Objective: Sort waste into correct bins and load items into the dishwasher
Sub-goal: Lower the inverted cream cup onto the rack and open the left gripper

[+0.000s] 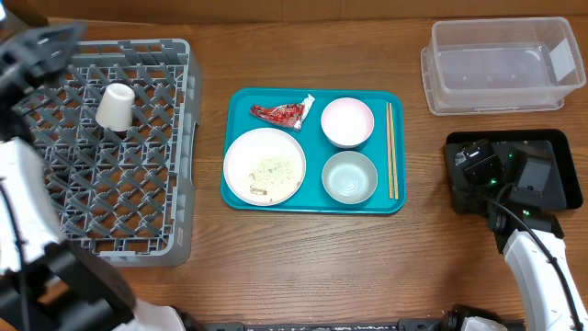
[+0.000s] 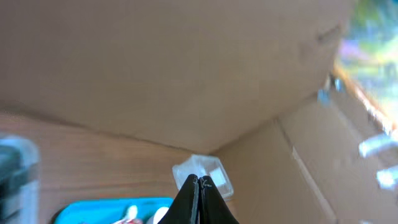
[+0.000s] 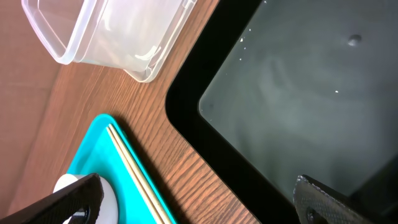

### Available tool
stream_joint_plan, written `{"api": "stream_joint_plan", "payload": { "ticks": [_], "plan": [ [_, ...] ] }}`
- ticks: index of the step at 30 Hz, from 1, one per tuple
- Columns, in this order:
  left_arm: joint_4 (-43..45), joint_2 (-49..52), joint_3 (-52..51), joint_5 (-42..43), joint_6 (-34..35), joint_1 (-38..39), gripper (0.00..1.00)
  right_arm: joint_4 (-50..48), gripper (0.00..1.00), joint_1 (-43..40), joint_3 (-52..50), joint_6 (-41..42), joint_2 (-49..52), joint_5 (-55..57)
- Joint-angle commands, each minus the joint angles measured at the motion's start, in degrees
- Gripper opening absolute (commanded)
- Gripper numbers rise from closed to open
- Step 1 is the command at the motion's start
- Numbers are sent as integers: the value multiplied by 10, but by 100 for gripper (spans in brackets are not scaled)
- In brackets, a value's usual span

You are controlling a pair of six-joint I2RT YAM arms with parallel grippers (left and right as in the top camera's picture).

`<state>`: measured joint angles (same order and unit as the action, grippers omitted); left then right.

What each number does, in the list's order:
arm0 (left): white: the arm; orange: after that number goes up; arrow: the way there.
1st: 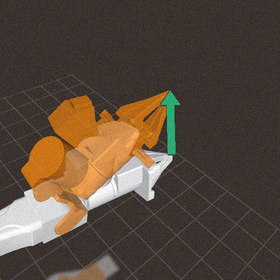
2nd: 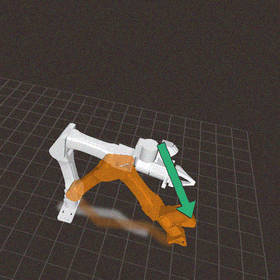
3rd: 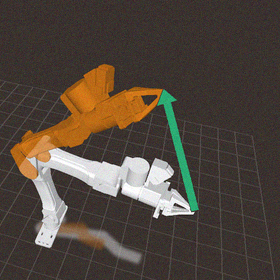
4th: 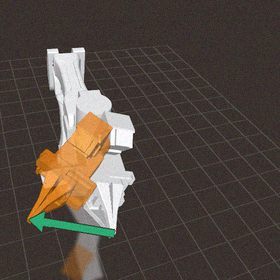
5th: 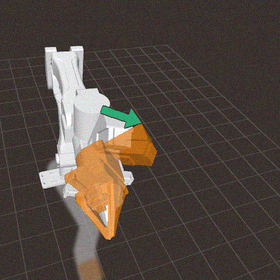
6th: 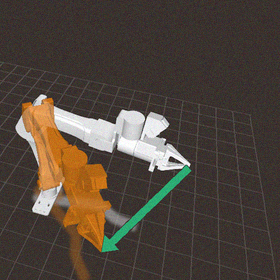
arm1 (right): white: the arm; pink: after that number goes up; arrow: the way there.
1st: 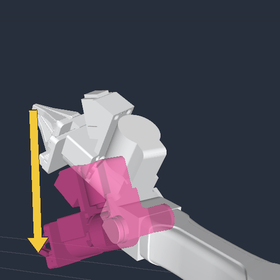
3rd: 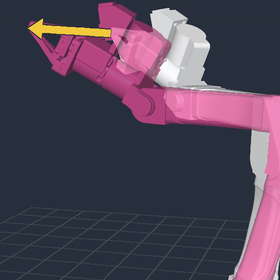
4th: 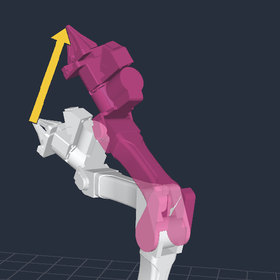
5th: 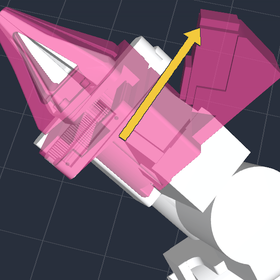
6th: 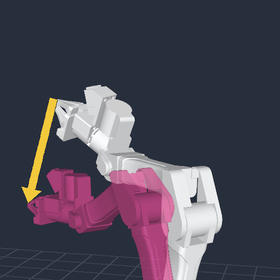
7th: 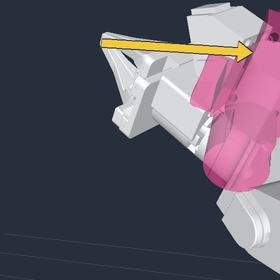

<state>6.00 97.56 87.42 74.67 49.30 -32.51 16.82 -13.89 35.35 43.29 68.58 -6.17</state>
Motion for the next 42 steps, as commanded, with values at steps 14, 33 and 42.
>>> {"api": "stream_joint_plan", "payload": {
  "ticks": [14,33,42],
  "plan": [
    [-415,9,54,-825,-465,225,4,0,100,-1,14,0,-6,-1],
    [-393,143,61,-1037,-605,263,4,0,99,-1,14,0,-6,-1],
    [-329,203,61,-1081,-659,260,4,0,100,-1,14,0,-6,-1]
  ]
}}
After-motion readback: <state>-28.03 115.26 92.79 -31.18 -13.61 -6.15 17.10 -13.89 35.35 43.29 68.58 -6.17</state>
